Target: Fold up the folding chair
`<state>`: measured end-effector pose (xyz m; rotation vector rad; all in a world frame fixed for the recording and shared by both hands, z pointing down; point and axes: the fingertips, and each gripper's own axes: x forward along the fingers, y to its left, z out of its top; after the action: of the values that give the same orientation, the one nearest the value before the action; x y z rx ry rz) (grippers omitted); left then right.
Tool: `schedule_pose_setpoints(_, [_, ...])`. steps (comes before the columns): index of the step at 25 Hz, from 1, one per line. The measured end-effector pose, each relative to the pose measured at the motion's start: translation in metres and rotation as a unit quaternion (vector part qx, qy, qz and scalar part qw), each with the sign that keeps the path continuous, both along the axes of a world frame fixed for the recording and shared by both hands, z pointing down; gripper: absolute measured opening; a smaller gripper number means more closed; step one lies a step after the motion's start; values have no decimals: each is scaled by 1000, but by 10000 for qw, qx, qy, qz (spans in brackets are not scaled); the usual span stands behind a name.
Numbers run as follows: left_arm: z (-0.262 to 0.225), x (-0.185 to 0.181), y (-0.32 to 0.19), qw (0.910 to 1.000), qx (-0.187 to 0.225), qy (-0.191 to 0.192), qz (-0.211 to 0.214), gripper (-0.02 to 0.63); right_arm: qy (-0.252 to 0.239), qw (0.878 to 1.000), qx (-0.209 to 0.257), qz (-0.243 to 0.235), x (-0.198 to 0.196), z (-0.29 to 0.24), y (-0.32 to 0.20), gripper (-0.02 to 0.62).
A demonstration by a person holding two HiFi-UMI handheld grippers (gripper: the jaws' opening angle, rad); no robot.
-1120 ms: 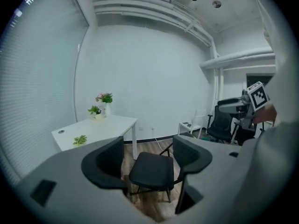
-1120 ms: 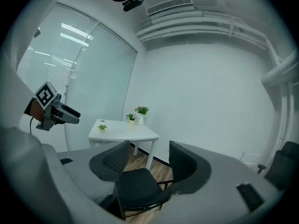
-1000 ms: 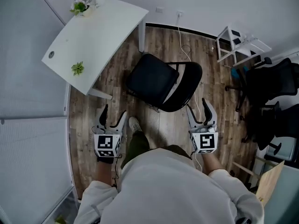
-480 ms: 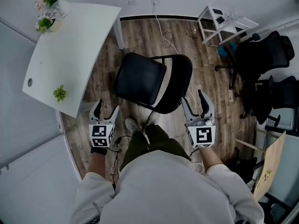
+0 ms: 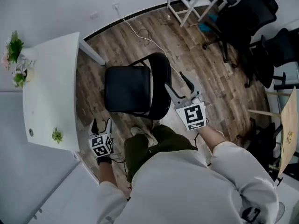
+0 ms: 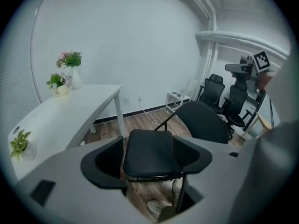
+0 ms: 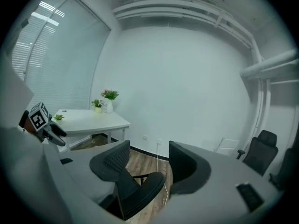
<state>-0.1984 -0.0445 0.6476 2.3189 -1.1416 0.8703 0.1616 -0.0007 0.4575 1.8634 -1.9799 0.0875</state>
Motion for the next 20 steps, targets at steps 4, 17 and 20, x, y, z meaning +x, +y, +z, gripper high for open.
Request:
schedule_pose_setpoints(4, [38, 22, 3, 9988, -450, -149, 91, 333, -157, 9991, -232, 324, 48, 20, -8, 276])
schedule_pose_setpoints(17, [233, 13, -88, 9764, -1989, -522, 666, 400, -938, 9701, -1607, 1560, 99, 177, -82, 296])
schedule_pose_setpoints(20, [287, 4, -108, 9661, -2466, -528, 558, 417, -1155, 9611, -1786, 1760, 109, 205, -95, 304])
